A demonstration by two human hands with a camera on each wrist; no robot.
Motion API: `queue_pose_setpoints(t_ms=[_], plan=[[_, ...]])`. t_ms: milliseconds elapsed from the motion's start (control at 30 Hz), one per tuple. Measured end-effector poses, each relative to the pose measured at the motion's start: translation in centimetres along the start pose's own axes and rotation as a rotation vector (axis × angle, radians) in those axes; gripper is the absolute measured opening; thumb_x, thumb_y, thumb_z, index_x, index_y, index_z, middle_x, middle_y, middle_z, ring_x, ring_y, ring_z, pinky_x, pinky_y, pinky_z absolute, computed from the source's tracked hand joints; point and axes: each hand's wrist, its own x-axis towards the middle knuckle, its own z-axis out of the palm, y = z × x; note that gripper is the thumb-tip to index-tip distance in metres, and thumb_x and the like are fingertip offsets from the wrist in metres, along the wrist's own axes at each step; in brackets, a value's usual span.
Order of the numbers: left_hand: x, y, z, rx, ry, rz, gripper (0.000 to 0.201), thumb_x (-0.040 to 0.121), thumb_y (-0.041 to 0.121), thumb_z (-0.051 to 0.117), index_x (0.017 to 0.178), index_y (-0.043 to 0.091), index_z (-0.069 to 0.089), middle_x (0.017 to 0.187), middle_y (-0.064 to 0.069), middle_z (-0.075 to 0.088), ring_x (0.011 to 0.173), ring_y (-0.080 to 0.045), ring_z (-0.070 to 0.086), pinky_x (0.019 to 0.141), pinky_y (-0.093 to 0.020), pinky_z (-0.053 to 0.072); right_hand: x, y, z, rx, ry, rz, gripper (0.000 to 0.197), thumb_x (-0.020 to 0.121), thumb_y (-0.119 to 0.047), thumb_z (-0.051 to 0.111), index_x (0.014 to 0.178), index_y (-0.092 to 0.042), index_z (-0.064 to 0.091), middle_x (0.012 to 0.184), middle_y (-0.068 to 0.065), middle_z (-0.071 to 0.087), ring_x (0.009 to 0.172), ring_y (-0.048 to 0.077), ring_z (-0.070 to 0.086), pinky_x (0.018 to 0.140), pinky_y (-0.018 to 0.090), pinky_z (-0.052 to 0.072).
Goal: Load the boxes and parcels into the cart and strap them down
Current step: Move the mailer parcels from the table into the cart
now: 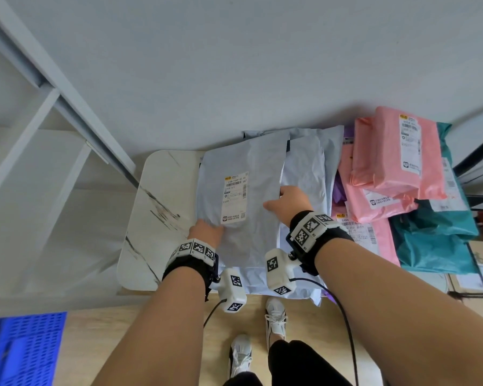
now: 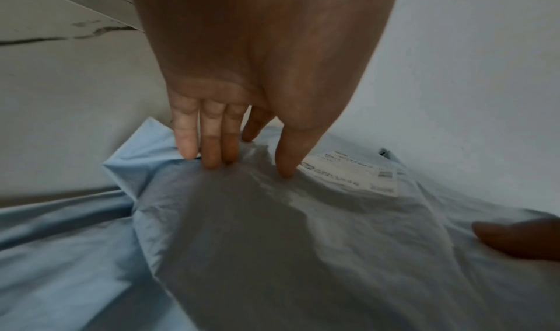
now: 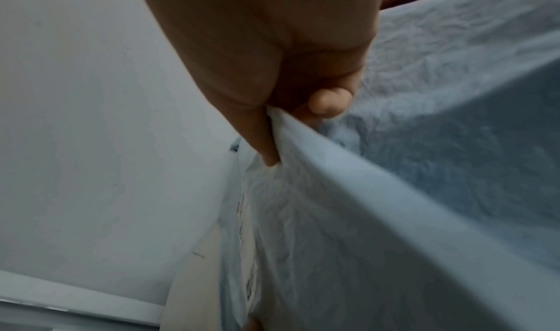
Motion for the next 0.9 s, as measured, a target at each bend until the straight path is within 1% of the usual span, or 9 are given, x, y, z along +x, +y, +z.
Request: queue_pose_setpoints(t_ms=[100,300,433,567,600,667,733,833,900], plan=[[-0.3,-0.3,0.0,0.025,0.019,0.036,0.042,0.092,0.03,0.051,0.125,0.005,0.051,0.127,-0.018,0.054,0.113,-0.034,0.056,0.082,-0.029,0.042,-0.3,-0.1,0.1,-0.004,-0.011,-0.003,0.013,0.087,-0.011,0.052,0.087,-0.005,0.064,0.084,0.01,0.066,0.08,0.028,0.064,0.067,0.035,0.053],[-0.4,-1.1,-1.0,0.082,0.119,0.008,0.038,0.095,0.02,0.042,0.13,0.005,0.048,0.132,-0.02,0.048,0.121,-0.035,0.049,0.097,-0.037,0.042,-1.1,0.9,-0.8,0.085,0.111,0.093,0.02,0.084,-0.007,0.048,0.065,-0.014,0.045,0.065,0.002,0.049,0.061,0.021,0.048,0.053,0.025,0.035],[-0.7,-0.5,0.0,0.026,0.022,0.07,0.035,0.098,0.014,0.041,0.127,-0.004,0.048,0.127,-0.022,0.055,0.116,-0.036,0.054,0.091,-0.035,0.045,-2.0,1.8,-1.4,0.091,0.139,0.135,0.017,0.081,-0.006,0.049,0.066,-0.013,0.045,0.066,0.002,0.049,0.058,0.017,0.046,0.05,0.023,0.032],[-1.8,0.1,0.2,-0.087,-0.002,0.008,0.028,0.095,0.015,0.046,0.112,-0.005,0.056,0.115,-0.02,0.063,0.092,-0.031,0.059,0.073,-0.031,0.043,-2.3,2.4,-1.5,0.08,0.139,0.145,0.018,0.081,-0.007,0.049,0.065,-0.014,0.045,0.067,0.002,0.05,0.059,0.017,0.046,0.055,0.025,0.035],[-2.1,0.1,0.0,-0.09,0.003,0.009,0.028,0.095,0.015,0.046,0.111,-0.005,0.059,0.115,-0.02,0.063,0.092,-0.031,0.06,0.075,-0.032,0.045,-2.4,2.4,-1.6,0.083,0.136,0.145,0.019,0.082,-0.007,0.049,0.065,-0.014,0.044,0.067,0.002,0.049,0.06,0.018,0.046,0.055,0.025,0.035],[-2.2,0.1,-0.3,-0.053,-0.011,0.055,0.033,0.095,0.013,0.046,0.118,-0.006,0.059,0.122,-0.021,0.061,0.109,-0.035,0.059,0.085,-0.034,0.047,-2.7,2.3,-1.8,0.106,0.124,0.136,0.022,0.083,-0.005,0.047,0.063,-0.014,0.042,0.065,0.002,0.047,0.059,0.018,0.044,0.052,0.026,0.032],[-2.4,-0.1,-0.6,-0.038,-0.022,0.104,0.034,0.096,0.012,0.046,0.123,-0.005,0.058,0.124,-0.022,0.06,0.111,-0.034,0.058,0.083,-0.033,0.045,-3.0,2.1,-2.0,0.122,0.124,0.143,0.023,0.083,-0.004,0.046,0.063,-0.013,0.041,0.065,0.003,0.046,0.059,0.018,0.044,0.051,0.026,0.032],[-3.3,-0.4,-1.2,-0.071,0.003,0.113,0.038,0.099,0.03,0.043,0.098,-0.002,0.063,0.099,-0.021,0.065,0.083,-0.028,0.054,0.07,-0.028,0.039,-3.5,2.0,-2.0,0.103,0.134,0.142,0.013,0.085,-0.009,0.047,0.076,-0.011,0.055,0.07,0.002,0.05,0.076,0.028,0.055,0.062,0.029,0.041],[-4.1,-0.5,-1.8,-0.1,0.046,0.103,0.043,0.1,0.036,0.041,0.095,-0.001,0.062,0.099,-0.021,0.064,0.085,-0.031,0.057,0.07,-0.031,0.041,-4.2,1.8,-2.0,0.078,0.122,0.131,0.023,0.09,-0.014,0.048,0.105,-0.01,0.065,0.088,0.006,0.059,0.098,0.032,0.06,0.076,0.032,0.045]])
